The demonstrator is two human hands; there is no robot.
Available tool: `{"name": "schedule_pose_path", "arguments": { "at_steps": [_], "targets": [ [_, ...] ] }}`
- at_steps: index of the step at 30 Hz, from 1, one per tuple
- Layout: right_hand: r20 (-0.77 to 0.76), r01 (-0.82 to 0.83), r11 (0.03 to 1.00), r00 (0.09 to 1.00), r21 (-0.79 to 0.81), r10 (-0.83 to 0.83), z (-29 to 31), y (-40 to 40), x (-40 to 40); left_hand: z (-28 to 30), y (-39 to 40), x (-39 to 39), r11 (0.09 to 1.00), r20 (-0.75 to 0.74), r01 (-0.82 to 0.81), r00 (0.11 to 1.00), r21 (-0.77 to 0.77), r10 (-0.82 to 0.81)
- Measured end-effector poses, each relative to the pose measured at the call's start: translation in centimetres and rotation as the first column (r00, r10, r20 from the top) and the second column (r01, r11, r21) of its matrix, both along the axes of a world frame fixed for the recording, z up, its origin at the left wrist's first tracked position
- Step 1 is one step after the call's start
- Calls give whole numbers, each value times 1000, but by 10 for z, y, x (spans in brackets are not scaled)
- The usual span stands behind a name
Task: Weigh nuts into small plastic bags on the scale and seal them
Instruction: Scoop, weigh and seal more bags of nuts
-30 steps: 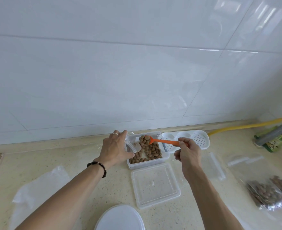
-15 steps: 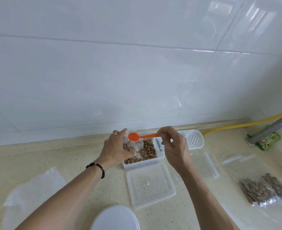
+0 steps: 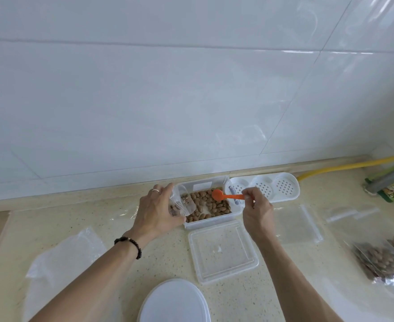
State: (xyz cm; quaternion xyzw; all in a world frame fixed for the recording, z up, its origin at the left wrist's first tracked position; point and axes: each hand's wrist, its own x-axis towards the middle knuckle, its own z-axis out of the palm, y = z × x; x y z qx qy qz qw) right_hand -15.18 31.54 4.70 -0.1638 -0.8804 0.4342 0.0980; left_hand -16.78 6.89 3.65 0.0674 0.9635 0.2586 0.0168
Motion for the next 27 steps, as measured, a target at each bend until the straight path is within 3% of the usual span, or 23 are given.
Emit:
{"name": "schedule_pose_path", "arguments": {
  "at_steps": [5,11,16,22,27],
  "targets": [
    [120,-81,978,987,-191,105,-13,-27,4,-3,-5,3,1000,-6,2,1000,-13,-2],
    [252,144,914,967,-380,-48,-14,-27,4,-1,-5,2,998,-28,12,999,-55,-14],
    [275,298,803,946,-517,-174,-9,-14,5,0,-4,-3,995,-19,32,999,-93,-34],
    [197,295,789,955,-539,-223,21,8,3,6,7,-10,992,7,55,998,-118,-55],
    [37,108,877,994,-467,-103,53,7,-2,11,25,-18,992,47,81,996,-95,-77]
  ]
}}
